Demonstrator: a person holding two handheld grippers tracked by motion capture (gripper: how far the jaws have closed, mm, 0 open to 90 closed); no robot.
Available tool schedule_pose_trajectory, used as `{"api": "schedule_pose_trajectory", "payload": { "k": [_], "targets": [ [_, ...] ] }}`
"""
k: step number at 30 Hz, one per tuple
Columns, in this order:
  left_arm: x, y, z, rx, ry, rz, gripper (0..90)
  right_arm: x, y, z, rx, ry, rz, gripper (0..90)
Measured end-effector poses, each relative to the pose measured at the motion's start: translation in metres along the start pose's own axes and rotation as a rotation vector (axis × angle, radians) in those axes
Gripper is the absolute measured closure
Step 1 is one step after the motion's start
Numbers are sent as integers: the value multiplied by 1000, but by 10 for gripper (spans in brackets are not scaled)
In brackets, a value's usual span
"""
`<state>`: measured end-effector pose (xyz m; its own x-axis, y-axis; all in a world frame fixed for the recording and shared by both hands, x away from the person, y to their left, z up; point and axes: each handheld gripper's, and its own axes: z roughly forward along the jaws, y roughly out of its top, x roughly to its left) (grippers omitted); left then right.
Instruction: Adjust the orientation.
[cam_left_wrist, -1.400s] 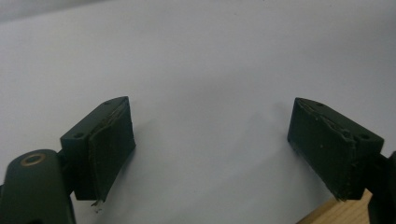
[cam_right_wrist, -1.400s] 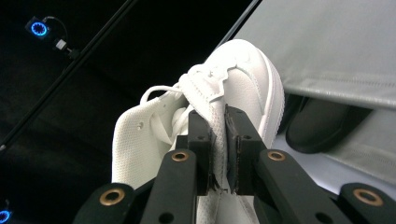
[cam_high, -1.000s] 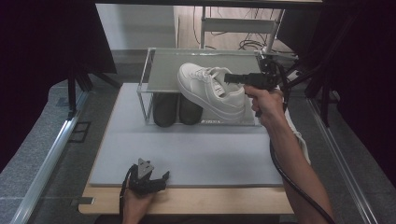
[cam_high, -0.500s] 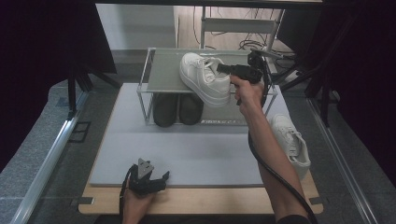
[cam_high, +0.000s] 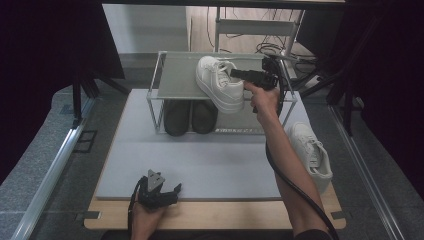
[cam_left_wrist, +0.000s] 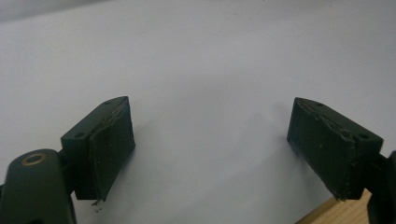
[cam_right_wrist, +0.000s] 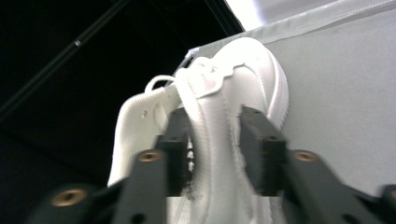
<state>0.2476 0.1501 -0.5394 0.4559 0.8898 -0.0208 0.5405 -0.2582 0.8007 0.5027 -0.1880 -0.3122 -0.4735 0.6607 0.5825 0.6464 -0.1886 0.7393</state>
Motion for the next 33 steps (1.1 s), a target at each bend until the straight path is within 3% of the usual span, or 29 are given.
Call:
{"api": "schedule_pose_trajectory", "payload": {
  "k": [3,9,15,20,24,33],
  "targets": [
    [0,0,0,0,0,0,147,1,1,-8,11,-16,-40,532],
    [0,0,0,0,1,3,147,0,2,-33,-20,-37,-93,501],
    [0,0,0,1,1,3,147,-4,-4,-60,-60,-64,-143,529],
    [0,0,0,0,0,-2,147,-7,-20,-73,-47,-86,-183,563],
    [0,0,0,0,0,-1,147,-9,-35,-82,-34,-54,-186,604],
    [0,0,0,0,0,-1,147,1,-69,-90,9,55,-239,870]
  ]
}}
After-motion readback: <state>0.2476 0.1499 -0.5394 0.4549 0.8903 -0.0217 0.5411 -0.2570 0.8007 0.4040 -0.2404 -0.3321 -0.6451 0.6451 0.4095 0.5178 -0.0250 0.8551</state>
